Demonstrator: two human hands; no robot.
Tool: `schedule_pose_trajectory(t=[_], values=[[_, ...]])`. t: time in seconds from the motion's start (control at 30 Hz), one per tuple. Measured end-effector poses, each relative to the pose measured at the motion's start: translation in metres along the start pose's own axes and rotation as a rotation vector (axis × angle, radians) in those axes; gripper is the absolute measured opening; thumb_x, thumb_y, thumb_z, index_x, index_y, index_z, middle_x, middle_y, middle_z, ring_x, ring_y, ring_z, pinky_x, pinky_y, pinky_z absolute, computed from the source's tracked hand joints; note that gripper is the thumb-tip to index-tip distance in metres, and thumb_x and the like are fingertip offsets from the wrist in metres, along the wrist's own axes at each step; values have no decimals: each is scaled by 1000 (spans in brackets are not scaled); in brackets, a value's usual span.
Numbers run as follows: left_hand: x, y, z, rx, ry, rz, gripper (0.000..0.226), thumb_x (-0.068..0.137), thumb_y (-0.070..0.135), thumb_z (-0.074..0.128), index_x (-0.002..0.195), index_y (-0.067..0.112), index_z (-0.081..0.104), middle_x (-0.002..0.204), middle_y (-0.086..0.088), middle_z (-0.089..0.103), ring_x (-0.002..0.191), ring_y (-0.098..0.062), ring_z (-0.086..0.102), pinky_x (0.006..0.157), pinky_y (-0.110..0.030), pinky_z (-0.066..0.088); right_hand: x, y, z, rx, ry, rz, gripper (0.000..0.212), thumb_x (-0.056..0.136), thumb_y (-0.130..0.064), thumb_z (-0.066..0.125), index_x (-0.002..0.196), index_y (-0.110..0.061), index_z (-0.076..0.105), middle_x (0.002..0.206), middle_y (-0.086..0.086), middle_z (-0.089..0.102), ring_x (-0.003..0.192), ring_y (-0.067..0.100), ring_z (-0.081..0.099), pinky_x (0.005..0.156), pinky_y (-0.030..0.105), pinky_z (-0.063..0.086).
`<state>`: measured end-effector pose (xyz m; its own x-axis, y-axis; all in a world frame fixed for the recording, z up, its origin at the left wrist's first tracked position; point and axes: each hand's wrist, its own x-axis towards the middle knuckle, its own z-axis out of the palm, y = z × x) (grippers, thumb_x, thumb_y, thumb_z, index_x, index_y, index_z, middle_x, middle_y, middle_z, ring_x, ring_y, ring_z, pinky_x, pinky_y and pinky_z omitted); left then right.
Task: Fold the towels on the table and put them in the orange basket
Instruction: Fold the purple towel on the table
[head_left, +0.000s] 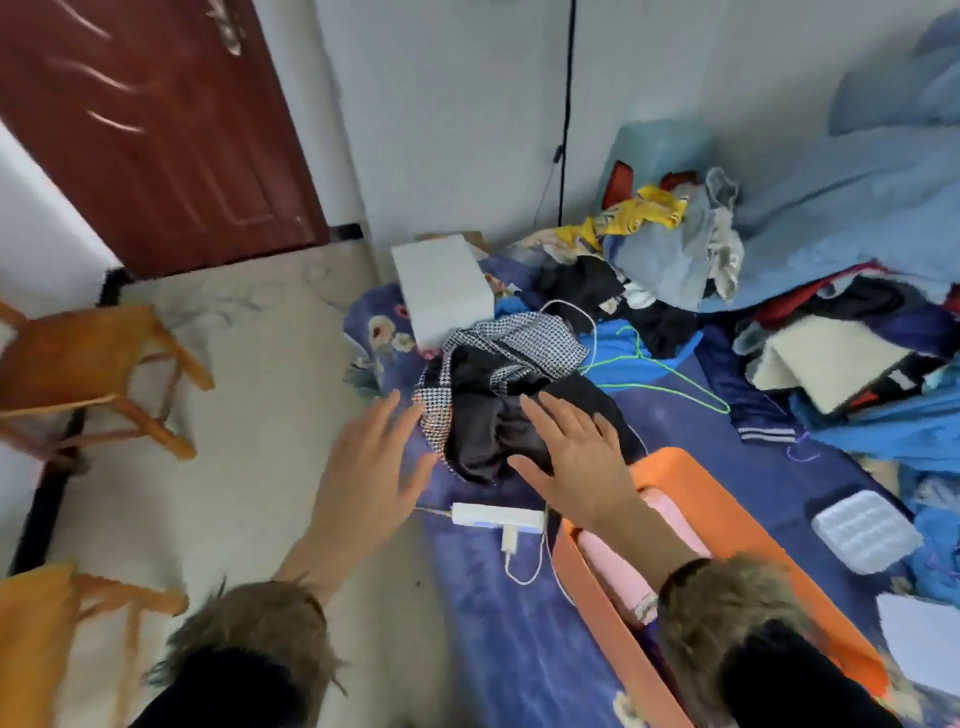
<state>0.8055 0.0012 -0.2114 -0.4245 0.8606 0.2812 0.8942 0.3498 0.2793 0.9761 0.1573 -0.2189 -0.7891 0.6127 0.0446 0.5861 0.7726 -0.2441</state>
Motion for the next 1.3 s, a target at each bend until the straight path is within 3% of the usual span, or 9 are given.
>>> schedule_pose_trajectory(t=[0.1, 0.2, 0.33, 0.47, 0.57, 0.63, 0.87, 1.07, 1.3], values=[[-28, -47, -43, 96, 104, -120, 55, 85, 38, 41, 119, 0, 60, 124, -23, 58, 111, -39, 59, 86, -49, 51, 28, -64, -7, -32, 26, -158, 66, 91, -57, 36, 148, -29, 17, 154, -3, 22, 140, 14, 22, 113, 42, 17], [-64, -94, -78, 115, 159, -278, 53, 88, 39, 43, 127, 6, 55, 135, -17, 51, 124, -35, 50, 94, -46, 45, 50, -139, -4, -27, 3, -295, 66, 92, -57, 35, 148, -29, 15, 155, -3, 19, 142, 14, 19, 114, 43, 16], [-118, -159, -120, 132, 190, -466, 51, 93, 41, 47, 136, 15, 44, 144, -10, 41, 132, -30, 40, 102, -44, 38, 66, -247, 8, 28, -12, -475, 66, 91, -54, 41, 148, -27, 19, 153, -1, 25, 140, 19, 23, 113, 43, 17], [-174, -225, -167, 226, 238, -581, 49, 90, 38, 54, 133, 14, 47, 139, -9, 47, 126, -30, 47, 99, -42, 41, 75, -349, 25, 52, -12, -641, 66, 91, -56, 38, 147, -26, 20, 152, 3, 28, 138, 23, 28, 111, 44, 25], [-218, -275, -191, 244, 198, -729, 56, 93, 44, 44, 142, 22, 32, 150, -2, 33, 136, -23, 33, 107, -38, 32, 78, -420, 44, 96, 8, -741, 64, 91, -53, 42, 145, -22, 28, 149, 5, 35, 136, 24, 32, 108, 45, 29], [-245, -302, -197, 236, 180, -809, 58, 93, 48, 40, 144, 25, 25, 153, -1, 26, 140, -22, 27, 111, -39, 27, 78, -460, 60, 122, -19, -779, 63, 92, -51, 43, 145, -22, 28, 149, 4, 33, 137, 23, 31, 109, 46, 27], [-315, -383, -201, 169, 175, -1041, 60, 89, 59, 25, 141, 29, 29, 150, 4, 30, 138, -19, 30, 110, -42, 33, 92, -568, 129, 71, -181, -943, 64, 93, -53, 36, 147, -25, 18, 152, 1, 26, 140, 18, 23, 112, 45, 22], [-352, -464, -185, 105, 183, -1302, 56, 93, 53, 37, 143, 30, 26, 152, 6, 27, 139, -19, 28, 110, -40, 33, 132, -668, 199, 53, -335, -1096, 63, 93, -54, 35, 148, -27, 16, 153, 0, 24, 141, 18, 21, 112, 44, 20], [-369, -556, -159, -24, 107, -1561, 52, 96, 42, 41, 143, 25, 28, 151, 1, 30, 135, -20, 33, 108, -38, 36, 173, -774, 284, -31, -537, -1241, 66, 92, -56, 34, 147, -26, 13, 151, 1, 28, 137, 21, 30, 110, 44, 30]])
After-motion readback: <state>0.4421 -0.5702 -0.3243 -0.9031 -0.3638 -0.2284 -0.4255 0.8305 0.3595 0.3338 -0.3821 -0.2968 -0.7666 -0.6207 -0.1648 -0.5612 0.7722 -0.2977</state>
